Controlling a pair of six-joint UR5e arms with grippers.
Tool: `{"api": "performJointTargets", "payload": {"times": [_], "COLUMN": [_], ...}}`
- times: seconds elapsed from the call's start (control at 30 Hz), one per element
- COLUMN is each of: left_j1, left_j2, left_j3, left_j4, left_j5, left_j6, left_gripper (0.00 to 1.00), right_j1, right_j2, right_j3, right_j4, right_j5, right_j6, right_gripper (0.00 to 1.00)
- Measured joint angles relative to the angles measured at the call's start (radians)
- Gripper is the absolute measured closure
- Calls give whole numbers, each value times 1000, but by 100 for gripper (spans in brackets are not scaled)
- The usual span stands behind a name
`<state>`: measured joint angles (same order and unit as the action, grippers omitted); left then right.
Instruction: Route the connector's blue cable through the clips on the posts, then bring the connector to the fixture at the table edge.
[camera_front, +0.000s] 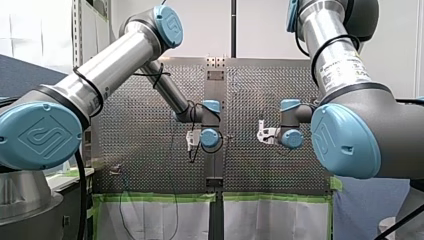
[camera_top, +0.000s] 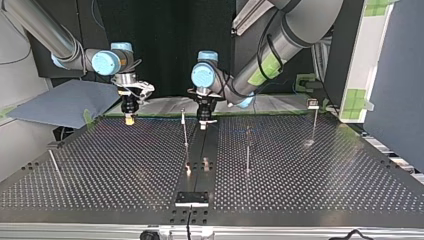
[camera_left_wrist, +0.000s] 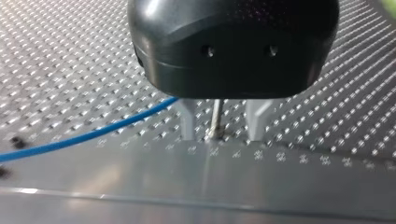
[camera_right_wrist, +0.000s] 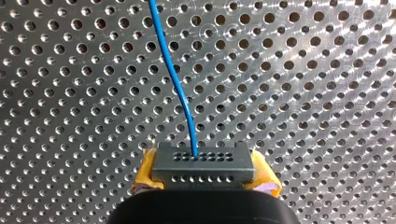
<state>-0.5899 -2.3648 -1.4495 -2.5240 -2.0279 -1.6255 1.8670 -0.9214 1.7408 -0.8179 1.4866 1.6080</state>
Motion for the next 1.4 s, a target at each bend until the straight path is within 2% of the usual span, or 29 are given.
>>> {"api": "performJointTargets", "payload": {"times": [0.03, 0.07, 0.1, 0.13, 0.17, 0.2, 0.23, 0.27, 0.43, 0.6, 0.93, 1.4], "left_j1": [-1, -1, -1, 0, 0, 1, 1, 1, -8, -18, -56, -81], "left_j2": [0, 0, 0, 0, 1, 1, 3, 4, 17, 23, 34, 77], "left_j3": [0, 0, 0, 0, 0, 0, 0, 0, 0, 0, -4, -67], "left_j4": [-9, -17, -24, -33, -40, -47, -58, -67, -106, -120, -156, -113], "left_j5": [10, 18, 25, 34, 41, 46, 50, 53, 47, 41, 91, 93], "left_j6": [4, 6, 10, 15, 20, 25, 34, 42, 85, 98, 105, 101], "left_gripper": [40, 33, 33, 27, 13, 13, 3, 0, 0, 0, 0, 0], "right_j1": [0, 0, 1, 1, 1, 2, 2, 2, 3, 4, 4, 4], "right_j2": [0, 0, 0, 0, 0, 0, 0, 0, 0, 0, 0, 0], "right_j3": [0, 0, 0, 0, 0, 0, 0, 0, 0, 1, 1, 1], "right_j4": [1, 2, 3, 4, 6, 7, 8, 10, 15, 19, 23, 30], "right_j5": [0, 0, -1, -1, -1, -1, -1, -1, -3, -3, -4, -5], "right_j6": [0, 0, 0, 0, 0, 0, 0, 0, 1, 1, 2, 3], "right_gripper": [100, 100, 100, 100, 100, 100, 100, 100, 100, 100, 100, 100]}}
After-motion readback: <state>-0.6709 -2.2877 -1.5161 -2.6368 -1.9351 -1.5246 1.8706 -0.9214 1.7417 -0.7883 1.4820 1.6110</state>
